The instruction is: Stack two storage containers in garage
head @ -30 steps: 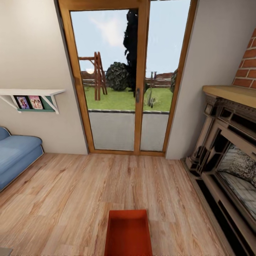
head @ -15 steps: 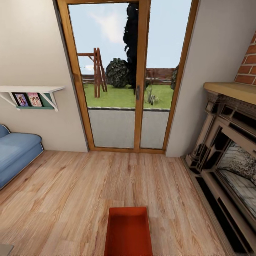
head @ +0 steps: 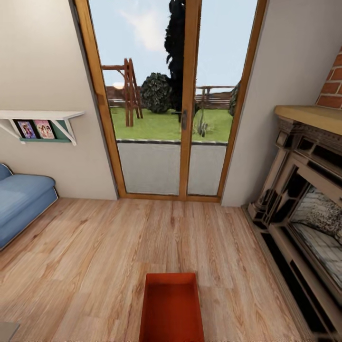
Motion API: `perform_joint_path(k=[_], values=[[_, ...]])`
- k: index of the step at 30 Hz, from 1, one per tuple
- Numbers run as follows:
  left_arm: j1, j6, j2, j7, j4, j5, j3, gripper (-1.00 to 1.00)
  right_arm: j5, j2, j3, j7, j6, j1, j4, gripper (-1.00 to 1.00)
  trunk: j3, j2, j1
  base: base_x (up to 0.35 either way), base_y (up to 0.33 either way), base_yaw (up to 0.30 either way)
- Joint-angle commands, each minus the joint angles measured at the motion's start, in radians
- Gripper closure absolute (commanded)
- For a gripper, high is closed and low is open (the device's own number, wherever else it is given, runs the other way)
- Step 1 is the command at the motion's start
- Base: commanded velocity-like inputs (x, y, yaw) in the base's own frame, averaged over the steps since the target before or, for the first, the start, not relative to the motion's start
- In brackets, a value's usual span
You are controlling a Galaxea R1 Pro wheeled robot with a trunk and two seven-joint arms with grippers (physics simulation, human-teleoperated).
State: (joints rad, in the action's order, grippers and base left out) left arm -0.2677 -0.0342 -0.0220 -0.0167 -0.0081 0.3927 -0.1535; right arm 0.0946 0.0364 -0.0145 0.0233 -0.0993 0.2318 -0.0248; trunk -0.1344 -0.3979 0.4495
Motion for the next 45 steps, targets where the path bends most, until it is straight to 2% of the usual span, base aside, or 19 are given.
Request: perform_joint_path(k=[1, 45], values=[[-0.001, -0.003, 0.000, -0.002, 0.000, 0.008, -0.008, -1.00, 0.010, 0.000, -0.002, 0.001, -0.005, 0.001, -0.003, -1.00, -0.004, -0.002, 0.000, 0.000, 0.000, 0.000], [-0.001, -0.003, 0.000, -0.002, 0.000, 0.008, -0.008, -1.00, 0.010, 0.001, -0.002, 0.001, -0.005, 0.001, -0.003, -1.00, -0.073, -0.002, 0.000, 0.000, 0.000, 0.000]])
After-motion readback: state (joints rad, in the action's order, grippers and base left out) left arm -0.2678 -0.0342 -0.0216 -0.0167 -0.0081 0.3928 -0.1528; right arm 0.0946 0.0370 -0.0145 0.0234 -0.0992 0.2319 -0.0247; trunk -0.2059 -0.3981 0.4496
